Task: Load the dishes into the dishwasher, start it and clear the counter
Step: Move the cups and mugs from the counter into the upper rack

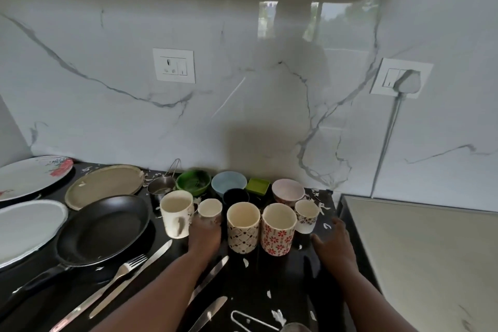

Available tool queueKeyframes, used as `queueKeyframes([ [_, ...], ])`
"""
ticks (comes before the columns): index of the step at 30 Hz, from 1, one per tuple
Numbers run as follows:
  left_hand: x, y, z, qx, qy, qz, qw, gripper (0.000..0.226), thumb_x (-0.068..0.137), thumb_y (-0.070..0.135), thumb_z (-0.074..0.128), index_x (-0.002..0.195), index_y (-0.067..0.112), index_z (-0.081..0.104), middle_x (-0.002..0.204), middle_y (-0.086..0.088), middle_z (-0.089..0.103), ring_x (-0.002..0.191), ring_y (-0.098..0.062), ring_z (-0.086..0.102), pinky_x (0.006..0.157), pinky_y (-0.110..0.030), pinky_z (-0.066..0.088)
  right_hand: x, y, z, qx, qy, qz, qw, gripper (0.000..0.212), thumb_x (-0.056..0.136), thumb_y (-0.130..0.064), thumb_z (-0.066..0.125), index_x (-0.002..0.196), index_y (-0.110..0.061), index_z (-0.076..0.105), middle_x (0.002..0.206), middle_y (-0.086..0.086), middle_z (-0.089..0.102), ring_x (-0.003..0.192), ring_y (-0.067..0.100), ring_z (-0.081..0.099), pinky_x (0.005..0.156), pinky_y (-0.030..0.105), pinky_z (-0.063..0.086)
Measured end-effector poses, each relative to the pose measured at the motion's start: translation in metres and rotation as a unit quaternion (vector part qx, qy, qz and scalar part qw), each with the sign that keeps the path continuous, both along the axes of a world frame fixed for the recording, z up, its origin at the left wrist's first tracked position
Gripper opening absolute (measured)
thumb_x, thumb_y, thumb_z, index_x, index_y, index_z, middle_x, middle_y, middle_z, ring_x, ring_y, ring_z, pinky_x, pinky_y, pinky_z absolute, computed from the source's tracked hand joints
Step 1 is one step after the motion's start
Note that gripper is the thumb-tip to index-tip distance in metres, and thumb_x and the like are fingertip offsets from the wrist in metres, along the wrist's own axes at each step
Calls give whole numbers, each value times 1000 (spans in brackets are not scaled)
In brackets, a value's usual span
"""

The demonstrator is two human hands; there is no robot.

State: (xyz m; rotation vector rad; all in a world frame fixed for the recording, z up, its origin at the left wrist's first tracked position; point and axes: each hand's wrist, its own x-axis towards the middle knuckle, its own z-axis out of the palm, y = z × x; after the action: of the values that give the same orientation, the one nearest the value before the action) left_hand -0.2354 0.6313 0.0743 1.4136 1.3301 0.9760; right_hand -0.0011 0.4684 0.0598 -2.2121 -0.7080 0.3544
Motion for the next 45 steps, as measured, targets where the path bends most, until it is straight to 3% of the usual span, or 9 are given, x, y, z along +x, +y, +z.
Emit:
queueKeyframes([
  [4,11,6,-15,-6,14,28,999,47,85,15,69,126,6,48,118,-15,62,111,-34,58,93,-46,47,14,19,-11,23,21,47,998,96,74,-38,81,150,-17,25,152,8,37,137,25,39,110,44,37],
  [6,12,5,-21,-4,87,37,996,67,84,22,70,140,8,35,133,-17,52,121,-36,50,98,-46,42,17,27,-15,33,21,61,997,95,72,-47,80,148,-23,27,148,3,43,132,23,45,105,42,41],
  [9,16,4,-24,-11,202,55,978,91,83,37,71,152,15,16,148,-15,38,132,-37,41,102,-50,35,21,37,-14,65,30,52,996,78,68,-53,77,132,-41,33,128,-5,59,113,18,56,85,33,41],
  [14,27,4,-24,19,240,91,966,83,89,35,64,151,13,13,149,-20,33,132,-40,40,103,-51,36,27,51,-18,35,38,64,997,89,67,-50,81,138,-35,31,122,3,61,111,28,59,85,38,46],
  [18,29,7,-25,20,236,103,966,72,94,39,55,150,17,16,146,-20,33,130,-40,42,102,-49,36,29,52,-25,46,28,63,997,82,67,-51,81,133,-37,35,117,0,64,106,26,61,84,38,48],
  [27,21,-3,-24,12,186,107,977,80,84,43,67,147,19,23,142,-18,34,127,-42,41,99,-49,37,28,51,-27,65,49,53,995,90,63,-51,84,136,-40,32,119,-4,63,106,25,63,86,40,49],
  [31,6,-14,-27,14,143,112,983,83,81,39,74,145,19,25,142,-15,31,126,-40,41,98,-49,40,23,45,-27,112,64,13,992,95,62,-41,88,135,-35,28,119,2,63,105,26,63,85,38,47],
  [38,-25,-40,-21,45,106,67,991,96,78,36,78,150,21,16,138,-18,31,117,-39,48,92,-43,44,3,7,-10,169,31,-61,983,75,66,-30,89,111,-33,29,105,7,63,91,26,64,80,36,47],
  [45,-72,-79,-1,125,93,2,988,88,73,39,81,141,14,32,136,-16,39,123,-34,43,98,-44,43,-70,-81,22,222,29,-163,961,72,70,-24,86,122,-17,38,104,12,63,85,25,60,77,33,43],
])
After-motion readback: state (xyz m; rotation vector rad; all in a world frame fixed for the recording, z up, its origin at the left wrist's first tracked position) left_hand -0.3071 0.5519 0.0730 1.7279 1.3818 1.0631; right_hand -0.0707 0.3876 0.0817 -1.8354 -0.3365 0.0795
